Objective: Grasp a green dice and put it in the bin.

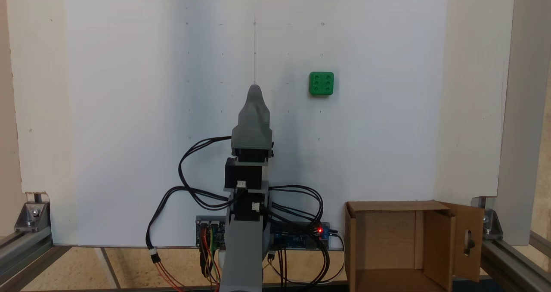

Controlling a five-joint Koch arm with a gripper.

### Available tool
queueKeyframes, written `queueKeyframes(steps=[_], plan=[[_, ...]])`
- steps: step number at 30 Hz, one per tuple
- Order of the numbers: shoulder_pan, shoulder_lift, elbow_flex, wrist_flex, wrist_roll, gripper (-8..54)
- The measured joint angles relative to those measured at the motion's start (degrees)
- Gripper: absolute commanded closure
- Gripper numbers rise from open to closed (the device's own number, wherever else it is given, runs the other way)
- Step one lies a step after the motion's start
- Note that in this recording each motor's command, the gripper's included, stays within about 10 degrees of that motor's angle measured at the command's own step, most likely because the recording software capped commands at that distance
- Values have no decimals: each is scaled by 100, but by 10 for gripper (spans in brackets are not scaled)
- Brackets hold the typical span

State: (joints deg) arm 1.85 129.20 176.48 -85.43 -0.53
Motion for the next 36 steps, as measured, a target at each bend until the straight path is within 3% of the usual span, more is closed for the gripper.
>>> queueKeyframes(steps=[6,36], plan=[[0,0,0,1723,0,18],[-158,0,-141,1749,0,24]])
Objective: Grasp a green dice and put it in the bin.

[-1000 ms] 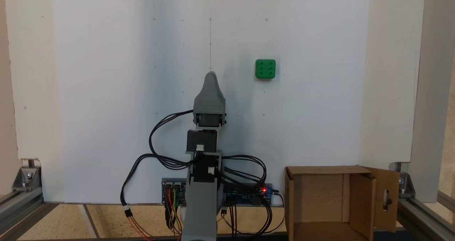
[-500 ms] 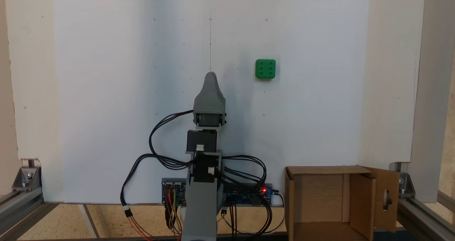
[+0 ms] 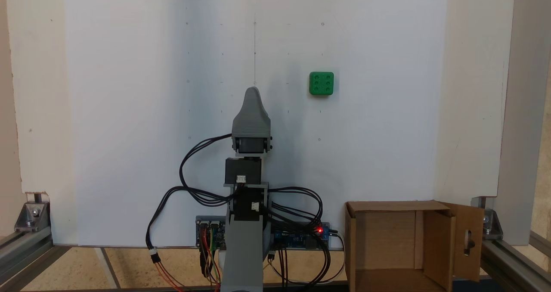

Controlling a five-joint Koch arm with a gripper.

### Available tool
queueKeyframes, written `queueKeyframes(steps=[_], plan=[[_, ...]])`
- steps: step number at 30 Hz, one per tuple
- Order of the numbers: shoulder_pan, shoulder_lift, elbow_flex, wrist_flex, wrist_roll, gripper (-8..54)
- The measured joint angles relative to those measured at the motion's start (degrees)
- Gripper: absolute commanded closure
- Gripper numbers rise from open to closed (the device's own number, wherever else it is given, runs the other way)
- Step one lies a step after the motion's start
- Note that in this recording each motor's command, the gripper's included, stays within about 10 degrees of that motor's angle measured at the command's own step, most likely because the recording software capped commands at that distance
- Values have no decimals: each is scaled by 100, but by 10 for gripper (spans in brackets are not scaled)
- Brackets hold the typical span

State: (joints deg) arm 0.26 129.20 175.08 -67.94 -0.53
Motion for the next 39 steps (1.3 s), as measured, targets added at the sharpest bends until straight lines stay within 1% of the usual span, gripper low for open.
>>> queueKeyframes(steps=[4,13,17,22,27,30,33,36,39], plan=[[-9,0,-545,967,0,23],[466,0,-2610,4307,0,16],[1195,0,-3410,5854,0,17],[1995,0,-5098,7717,0,19],[2162,0,-5335,9562,0,25],[2285,-26,-5977,10661,0,25],[2399,-308,-6539,11716,0,25],[2637,-1046,-7084,12683,0,25],[2865,-1644,-7611,12990,0,7]])
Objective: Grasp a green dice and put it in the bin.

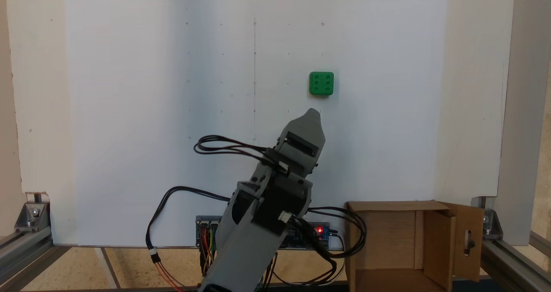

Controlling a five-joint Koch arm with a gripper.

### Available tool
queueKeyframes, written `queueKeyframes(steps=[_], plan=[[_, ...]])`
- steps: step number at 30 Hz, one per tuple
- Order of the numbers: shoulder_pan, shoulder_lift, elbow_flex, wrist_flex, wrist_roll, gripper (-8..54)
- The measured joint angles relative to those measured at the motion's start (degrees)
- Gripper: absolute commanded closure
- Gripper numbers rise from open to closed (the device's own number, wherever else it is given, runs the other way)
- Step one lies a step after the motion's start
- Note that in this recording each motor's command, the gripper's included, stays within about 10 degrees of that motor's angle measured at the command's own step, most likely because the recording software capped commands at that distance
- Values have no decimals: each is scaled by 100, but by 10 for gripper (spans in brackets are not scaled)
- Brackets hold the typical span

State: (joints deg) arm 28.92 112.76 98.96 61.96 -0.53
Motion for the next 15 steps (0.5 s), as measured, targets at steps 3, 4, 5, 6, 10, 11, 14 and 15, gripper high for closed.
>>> queueKeyframes(steps=[3,4,5,6,10,11,14,15], plan=[[88,-413,-220,9,0,5],[97,-519,-255,9,0,6],[114,-606,-299,9,0,6],[141,-694,-387,0,0,5],[299,-1178,-835,-246,-149,11],[343,-1292,-976,-281,-237,11],[466,-1626,-1406,-316,-615,11],[483,-1705,-1512,-325,-765,11]])
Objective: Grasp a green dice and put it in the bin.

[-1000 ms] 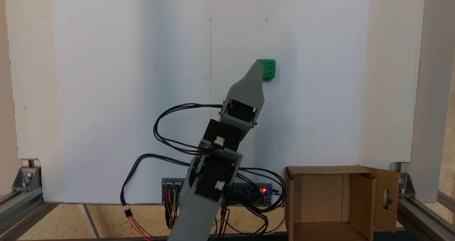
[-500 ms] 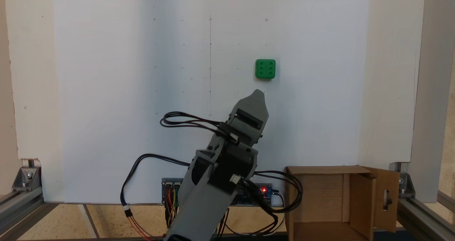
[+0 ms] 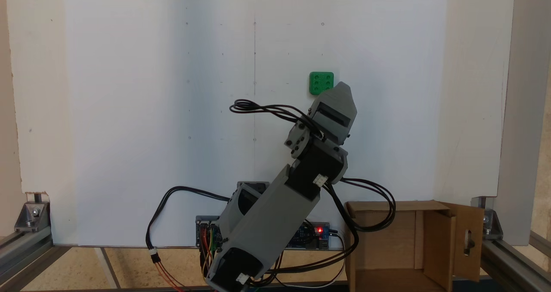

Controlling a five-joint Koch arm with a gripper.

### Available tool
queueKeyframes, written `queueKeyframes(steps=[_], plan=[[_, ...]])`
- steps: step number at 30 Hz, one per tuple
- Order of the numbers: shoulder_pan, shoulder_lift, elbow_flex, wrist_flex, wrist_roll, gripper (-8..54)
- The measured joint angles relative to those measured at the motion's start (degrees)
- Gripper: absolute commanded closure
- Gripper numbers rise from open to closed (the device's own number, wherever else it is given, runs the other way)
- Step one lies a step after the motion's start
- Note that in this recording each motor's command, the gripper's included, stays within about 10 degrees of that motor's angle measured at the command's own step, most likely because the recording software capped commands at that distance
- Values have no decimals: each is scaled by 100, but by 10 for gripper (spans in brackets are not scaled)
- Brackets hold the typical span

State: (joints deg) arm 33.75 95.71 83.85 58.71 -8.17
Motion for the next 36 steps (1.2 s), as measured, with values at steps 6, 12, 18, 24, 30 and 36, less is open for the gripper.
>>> queueKeyframes(steps=[6,12,18,24,30,36], plan=[[132,-396,-211,-18,-791,11],[158,-554,-211,-9,-1538,7],[62,-738,-264,185,-2074,2],[-141,-747,-176,211,-2092,9],[-422,-791,-88,211,-2092,10],[-571,-782,-88,211,-2092,11]])
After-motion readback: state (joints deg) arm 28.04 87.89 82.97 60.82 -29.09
